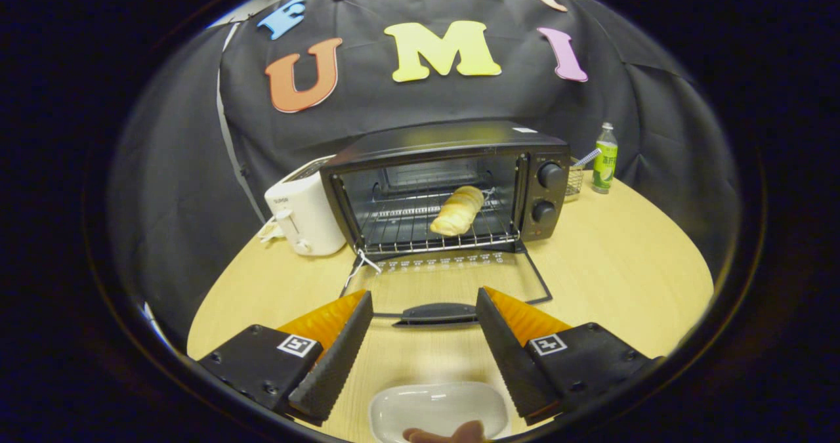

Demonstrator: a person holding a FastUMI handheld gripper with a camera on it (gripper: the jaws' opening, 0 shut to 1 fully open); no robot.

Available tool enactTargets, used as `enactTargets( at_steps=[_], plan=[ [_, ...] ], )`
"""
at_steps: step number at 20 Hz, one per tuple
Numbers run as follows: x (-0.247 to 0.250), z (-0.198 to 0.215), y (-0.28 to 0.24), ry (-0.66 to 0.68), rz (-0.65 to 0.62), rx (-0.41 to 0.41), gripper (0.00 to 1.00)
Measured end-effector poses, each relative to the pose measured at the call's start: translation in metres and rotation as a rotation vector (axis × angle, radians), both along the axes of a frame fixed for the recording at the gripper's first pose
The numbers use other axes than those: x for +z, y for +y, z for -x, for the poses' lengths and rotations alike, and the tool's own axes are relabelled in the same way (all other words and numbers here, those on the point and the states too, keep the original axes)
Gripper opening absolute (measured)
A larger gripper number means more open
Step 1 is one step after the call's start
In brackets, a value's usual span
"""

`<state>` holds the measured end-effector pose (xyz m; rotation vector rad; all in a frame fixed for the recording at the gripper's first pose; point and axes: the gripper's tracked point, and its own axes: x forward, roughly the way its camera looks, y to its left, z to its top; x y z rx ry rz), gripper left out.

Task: Open the toaster oven, put the food inside, and close the toaster oven door.

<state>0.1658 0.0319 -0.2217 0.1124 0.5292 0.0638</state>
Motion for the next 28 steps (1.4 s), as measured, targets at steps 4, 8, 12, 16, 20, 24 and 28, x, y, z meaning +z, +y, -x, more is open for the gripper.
enactTargets(
  at_steps=[4, 8, 12, 16, 20, 24, 28],
  plan=[
    [-0.023, 0.016, -0.005, 0.029, 0.040, 0.017, 1.00],
    [-0.059, 0.022, -0.006, 0.117, 0.059, 0.031, 1.00],
    [-0.083, 0.015, -0.008, 0.190, 0.065, 0.034, 1.00],
    [-0.094, 0.004, -0.009, 0.212, 0.095, 0.025, 1.00],
    [-0.097, -0.006, -0.012, 0.198, 0.137, 0.002, 1.00],
    [-0.094, -0.009, -0.012, 0.180, 0.151, -0.012, 1.00],
    [-0.069, -0.010, -0.012, 0.120, 0.142, -0.015, 1.00]
  ],
)
